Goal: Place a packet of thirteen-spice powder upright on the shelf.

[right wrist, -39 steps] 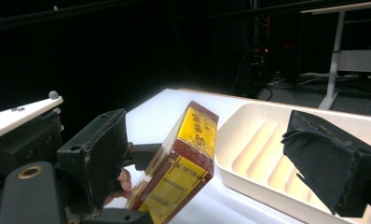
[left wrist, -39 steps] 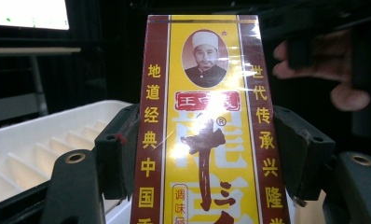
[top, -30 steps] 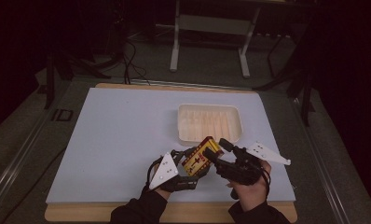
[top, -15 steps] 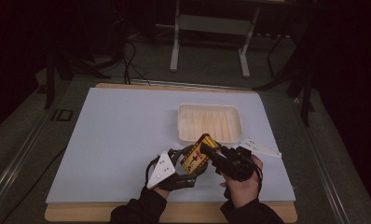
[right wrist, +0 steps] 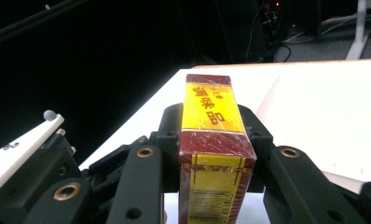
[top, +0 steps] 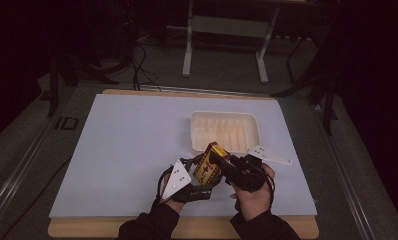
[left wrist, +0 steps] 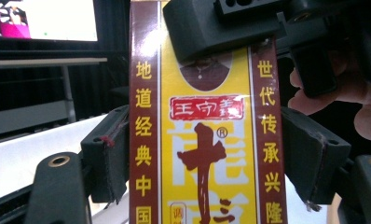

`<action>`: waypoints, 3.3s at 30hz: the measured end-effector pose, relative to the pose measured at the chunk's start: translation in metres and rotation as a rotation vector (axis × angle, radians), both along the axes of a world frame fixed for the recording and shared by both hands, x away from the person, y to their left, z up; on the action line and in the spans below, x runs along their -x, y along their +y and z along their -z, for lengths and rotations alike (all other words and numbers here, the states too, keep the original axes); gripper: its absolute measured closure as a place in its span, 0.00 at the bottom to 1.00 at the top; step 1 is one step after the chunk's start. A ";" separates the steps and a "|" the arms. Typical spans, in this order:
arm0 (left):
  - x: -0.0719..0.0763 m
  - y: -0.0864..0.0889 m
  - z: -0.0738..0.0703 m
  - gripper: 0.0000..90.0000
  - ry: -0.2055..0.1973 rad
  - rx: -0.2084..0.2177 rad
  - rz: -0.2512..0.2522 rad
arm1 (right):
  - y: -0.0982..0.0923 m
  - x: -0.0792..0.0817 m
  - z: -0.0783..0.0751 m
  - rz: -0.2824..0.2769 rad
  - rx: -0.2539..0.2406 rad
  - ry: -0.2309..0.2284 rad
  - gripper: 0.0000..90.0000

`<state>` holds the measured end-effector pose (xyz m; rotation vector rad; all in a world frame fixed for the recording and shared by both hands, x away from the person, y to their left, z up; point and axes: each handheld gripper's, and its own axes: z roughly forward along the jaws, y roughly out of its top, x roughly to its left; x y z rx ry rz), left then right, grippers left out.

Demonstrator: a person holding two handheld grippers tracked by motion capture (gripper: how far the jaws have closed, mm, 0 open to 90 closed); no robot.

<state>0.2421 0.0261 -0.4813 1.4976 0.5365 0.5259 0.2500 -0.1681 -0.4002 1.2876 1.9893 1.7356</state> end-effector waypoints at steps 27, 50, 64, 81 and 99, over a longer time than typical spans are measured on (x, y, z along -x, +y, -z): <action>-0.002 0.012 -0.007 0.16 0.157 -0.052 -0.051 | -0.019 -0.030 -0.022 0.229 0.226 -0.271 0.75; 0.003 0.020 0.003 0.04 0.232 -0.089 -0.119 | -0.009 -0.101 -0.004 0.472 0.357 -0.359 0.75; 0.001 0.022 0.005 0.03 0.246 -0.100 -0.136 | 0.002 -0.125 0.018 0.525 0.301 -0.291 0.75; 0.000 0.022 0.006 0.03 0.258 -0.107 -0.135 | 0.010 -0.134 0.044 0.559 0.277 -0.233 0.75; 0.000 0.022 0.005 0.04 0.259 -0.109 -0.137 | 0.001 -0.129 0.055 0.587 0.283 -0.198 0.75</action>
